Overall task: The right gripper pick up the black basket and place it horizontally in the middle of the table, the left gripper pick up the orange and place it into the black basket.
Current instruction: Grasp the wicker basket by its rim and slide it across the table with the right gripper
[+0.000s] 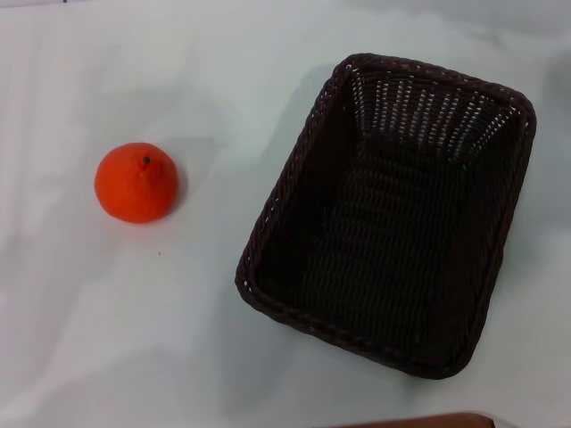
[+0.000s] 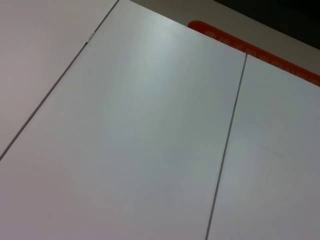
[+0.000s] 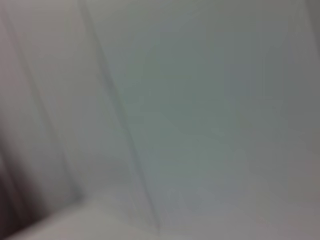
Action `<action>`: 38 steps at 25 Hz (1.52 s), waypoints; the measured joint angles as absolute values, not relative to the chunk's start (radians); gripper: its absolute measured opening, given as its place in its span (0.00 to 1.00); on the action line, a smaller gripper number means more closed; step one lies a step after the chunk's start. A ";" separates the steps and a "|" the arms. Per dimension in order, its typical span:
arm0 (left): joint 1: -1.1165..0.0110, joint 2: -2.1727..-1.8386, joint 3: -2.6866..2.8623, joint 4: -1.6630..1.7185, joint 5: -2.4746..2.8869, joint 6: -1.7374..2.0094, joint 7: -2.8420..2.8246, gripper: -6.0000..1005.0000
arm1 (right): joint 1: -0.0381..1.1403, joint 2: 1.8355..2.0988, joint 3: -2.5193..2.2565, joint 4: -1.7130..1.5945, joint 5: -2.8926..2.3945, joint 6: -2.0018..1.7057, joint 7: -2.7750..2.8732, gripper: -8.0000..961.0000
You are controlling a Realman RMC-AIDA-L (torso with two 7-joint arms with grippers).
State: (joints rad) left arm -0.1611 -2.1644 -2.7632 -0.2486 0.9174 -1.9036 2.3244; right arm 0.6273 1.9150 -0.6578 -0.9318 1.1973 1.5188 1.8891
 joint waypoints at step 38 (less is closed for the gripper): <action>-0.166 -2.164 -2.760 -0.225 0.917 -1.895 2.309 0.90 | 0.905 1.980 -0.946 -0.841 0.446 1.467 2.086 0.75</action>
State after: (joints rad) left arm -0.1659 -2.1635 -2.7604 -0.2255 0.9174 -1.8950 2.3092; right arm 0.9049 1.9804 -0.9461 -0.8410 0.4456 1.4672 2.0865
